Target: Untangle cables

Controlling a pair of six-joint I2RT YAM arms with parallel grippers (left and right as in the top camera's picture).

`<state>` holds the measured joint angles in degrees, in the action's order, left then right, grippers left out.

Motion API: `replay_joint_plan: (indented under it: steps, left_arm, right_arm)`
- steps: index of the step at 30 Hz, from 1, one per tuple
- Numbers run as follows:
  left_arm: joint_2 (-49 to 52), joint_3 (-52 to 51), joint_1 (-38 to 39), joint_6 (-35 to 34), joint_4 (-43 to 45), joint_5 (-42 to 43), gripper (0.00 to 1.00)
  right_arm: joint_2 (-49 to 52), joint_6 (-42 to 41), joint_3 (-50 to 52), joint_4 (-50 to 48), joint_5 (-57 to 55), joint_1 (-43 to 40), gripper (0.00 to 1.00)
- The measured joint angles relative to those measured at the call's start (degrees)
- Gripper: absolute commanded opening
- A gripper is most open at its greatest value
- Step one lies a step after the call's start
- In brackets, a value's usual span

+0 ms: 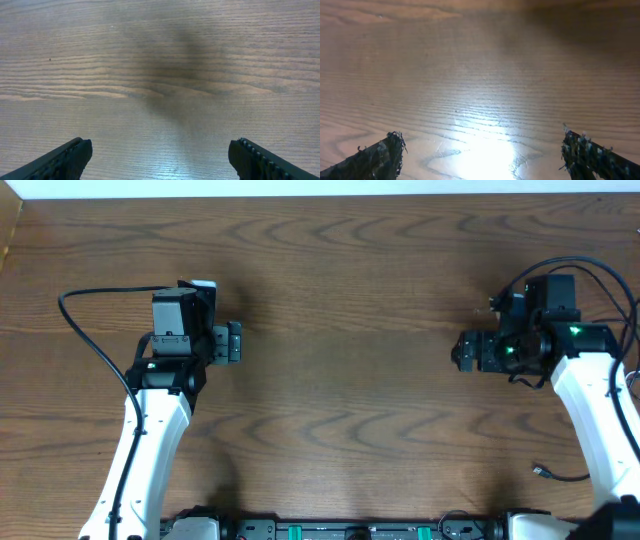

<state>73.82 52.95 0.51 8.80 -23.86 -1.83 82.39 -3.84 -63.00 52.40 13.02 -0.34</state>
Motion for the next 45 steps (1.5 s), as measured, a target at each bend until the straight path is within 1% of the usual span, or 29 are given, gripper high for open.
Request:
replay_joint_plan:
  steps: [6,45]
  left_arm:
    - [0.0,0.0,0.0,0.0,0.0,0.0,0.92]
    - [0.0,0.0,0.0,0.0,0.0,0.0,0.92]
  right_arm:
    - [2.51,0.0,0.0,0.09,0.09,0.04,0.99]
    - [2.54,0.0,0.0,0.09,0.09,0.04,0.99]
